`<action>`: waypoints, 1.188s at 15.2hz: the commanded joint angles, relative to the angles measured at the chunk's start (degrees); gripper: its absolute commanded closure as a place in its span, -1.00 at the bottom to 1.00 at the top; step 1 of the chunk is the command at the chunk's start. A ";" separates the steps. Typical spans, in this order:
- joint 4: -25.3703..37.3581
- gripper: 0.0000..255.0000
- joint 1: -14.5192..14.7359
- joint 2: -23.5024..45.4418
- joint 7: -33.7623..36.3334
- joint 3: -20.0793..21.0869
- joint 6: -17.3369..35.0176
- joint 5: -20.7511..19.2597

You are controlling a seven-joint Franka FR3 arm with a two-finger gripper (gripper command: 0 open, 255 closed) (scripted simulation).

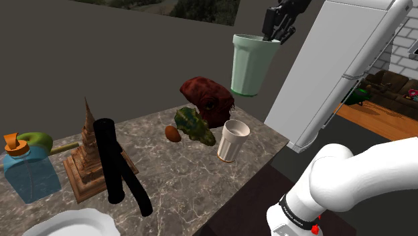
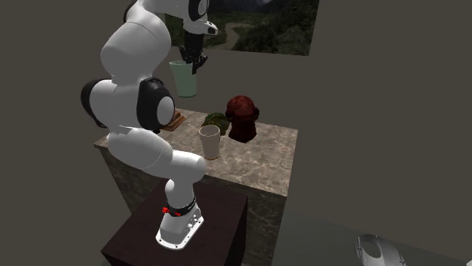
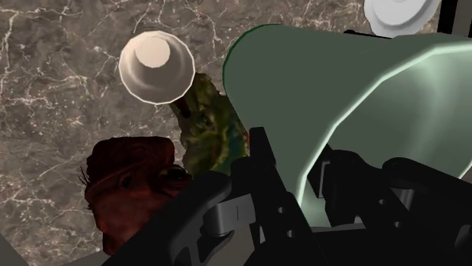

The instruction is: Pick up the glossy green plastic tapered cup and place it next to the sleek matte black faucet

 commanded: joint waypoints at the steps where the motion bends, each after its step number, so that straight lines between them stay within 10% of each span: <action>1: -0.39 1.00 0.50 -0.35 3.19 2.73 0.80 1.33; 11: 2.78 1.00 2.74 4.08 16.81 15.14 5.87 5.93; 18: -4.01 1.00 2.93 1.65 15.99 15.73 10.24 6.43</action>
